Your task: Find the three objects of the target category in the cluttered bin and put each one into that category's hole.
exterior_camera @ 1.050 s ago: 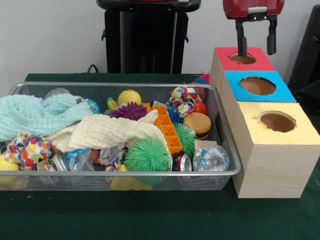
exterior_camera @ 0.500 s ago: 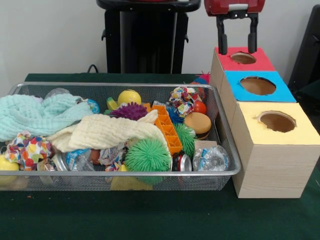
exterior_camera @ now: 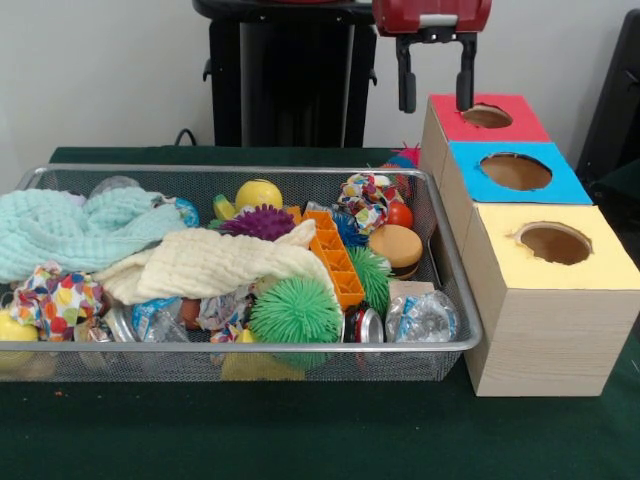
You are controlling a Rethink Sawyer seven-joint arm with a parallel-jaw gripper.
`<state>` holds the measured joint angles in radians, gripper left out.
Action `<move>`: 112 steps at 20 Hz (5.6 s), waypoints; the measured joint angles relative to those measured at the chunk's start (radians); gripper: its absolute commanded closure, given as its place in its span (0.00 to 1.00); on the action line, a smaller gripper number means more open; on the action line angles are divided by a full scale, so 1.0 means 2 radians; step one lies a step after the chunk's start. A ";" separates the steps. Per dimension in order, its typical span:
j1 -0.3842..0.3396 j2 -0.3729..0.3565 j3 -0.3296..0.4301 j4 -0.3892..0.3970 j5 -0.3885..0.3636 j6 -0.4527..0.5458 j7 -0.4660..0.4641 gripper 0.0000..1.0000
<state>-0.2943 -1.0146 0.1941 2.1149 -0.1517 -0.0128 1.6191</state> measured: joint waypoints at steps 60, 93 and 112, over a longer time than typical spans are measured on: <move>-0.191 0.115 0.149 -0.080 -0.139 0.025 0.000 0.00; -0.151 0.242 0.098 -0.237 -0.353 -0.005 0.000 0.00; -0.128 0.290 0.038 -0.326 -0.321 0.111 0.000 0.00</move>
<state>-0.5510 -0.4351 0.2701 1.4625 -0.7937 0.2098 1.6193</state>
